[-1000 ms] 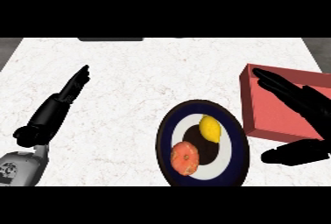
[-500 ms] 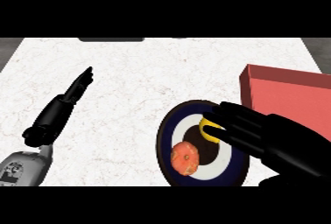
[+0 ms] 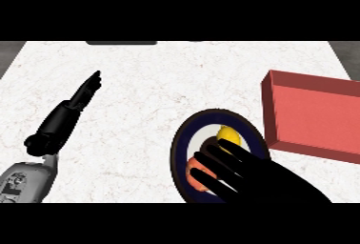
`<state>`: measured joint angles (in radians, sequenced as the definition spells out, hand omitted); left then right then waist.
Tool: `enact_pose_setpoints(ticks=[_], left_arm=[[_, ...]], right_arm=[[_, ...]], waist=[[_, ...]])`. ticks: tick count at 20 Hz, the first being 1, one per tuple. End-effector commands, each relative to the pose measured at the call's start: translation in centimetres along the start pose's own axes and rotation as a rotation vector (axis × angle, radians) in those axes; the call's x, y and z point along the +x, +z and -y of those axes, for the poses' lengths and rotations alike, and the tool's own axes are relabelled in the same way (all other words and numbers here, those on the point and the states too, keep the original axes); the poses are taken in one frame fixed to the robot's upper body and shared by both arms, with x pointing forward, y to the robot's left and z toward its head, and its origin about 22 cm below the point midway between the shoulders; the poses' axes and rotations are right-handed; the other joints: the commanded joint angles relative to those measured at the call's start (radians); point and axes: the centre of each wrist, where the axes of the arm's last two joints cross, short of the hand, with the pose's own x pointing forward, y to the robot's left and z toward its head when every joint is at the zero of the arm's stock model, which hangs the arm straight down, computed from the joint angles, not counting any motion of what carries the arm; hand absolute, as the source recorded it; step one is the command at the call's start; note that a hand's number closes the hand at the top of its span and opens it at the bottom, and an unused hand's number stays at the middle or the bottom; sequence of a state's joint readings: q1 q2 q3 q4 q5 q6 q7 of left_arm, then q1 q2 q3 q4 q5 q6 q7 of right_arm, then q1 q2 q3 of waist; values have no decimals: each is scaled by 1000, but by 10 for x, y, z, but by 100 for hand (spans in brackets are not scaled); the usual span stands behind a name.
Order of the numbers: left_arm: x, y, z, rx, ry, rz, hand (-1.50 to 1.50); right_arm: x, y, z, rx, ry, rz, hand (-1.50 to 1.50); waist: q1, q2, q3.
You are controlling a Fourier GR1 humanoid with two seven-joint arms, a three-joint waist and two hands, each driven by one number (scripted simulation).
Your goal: Pick the squash from the plate and place it in the cardboard box
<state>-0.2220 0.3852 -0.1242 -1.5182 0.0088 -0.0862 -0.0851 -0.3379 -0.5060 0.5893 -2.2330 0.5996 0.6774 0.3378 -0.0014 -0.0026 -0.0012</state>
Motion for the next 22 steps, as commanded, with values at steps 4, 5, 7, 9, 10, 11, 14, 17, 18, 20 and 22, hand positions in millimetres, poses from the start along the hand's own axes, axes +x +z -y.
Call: enact_pose_setpoints(ticks=[4,5,7,9,10,11,14,17,18,20,22], left_arm=[[-7,-6,-8,-5,3,-10,0],[5,-10,7,3,-10,0,0],[-3,15,3,-5,-11,9,0],[3,0,1,7,-3,8,0],[3,-4,-5,-4,0,3,0],[2,8,-7,-9,-22,-3,0],[4,-6,2,-8,-12,4,0],[9,8,-6,-5,-8,5,0],[-8,-2,11,10,-8,5,0],[14,-9,1,2,-5,0,0],[7,-9,3,6,-11,17,0]], right_arm=[[28,-18,-16,78,-7,-54,-150],[34,-21,-28,80,-8,-73,-150],[13,-34,-42,100,0,-95,-150],[37,-23,-20,71,49,-118,-150],[34,-44,-37,44,58,-127,-150],[34,-27,-40,54,69,-128,-150],[30,-43,-57,32,53,-133,-150],[27,-44,-63,40,66,-142,-150],[30,-47,-48,33,73,-134,-150],[33,-63,-61,44,89,-151,-150],[21,-61,-70,64,108,-176,-150]], waist=[[-1,2,1],[-1,2,1],[6,2,1],[1,1,1],[2,2,1],[2,1,1],[1,2,1],[3,2,1],[0,2,1],[2,2,1],[1,3,1]])
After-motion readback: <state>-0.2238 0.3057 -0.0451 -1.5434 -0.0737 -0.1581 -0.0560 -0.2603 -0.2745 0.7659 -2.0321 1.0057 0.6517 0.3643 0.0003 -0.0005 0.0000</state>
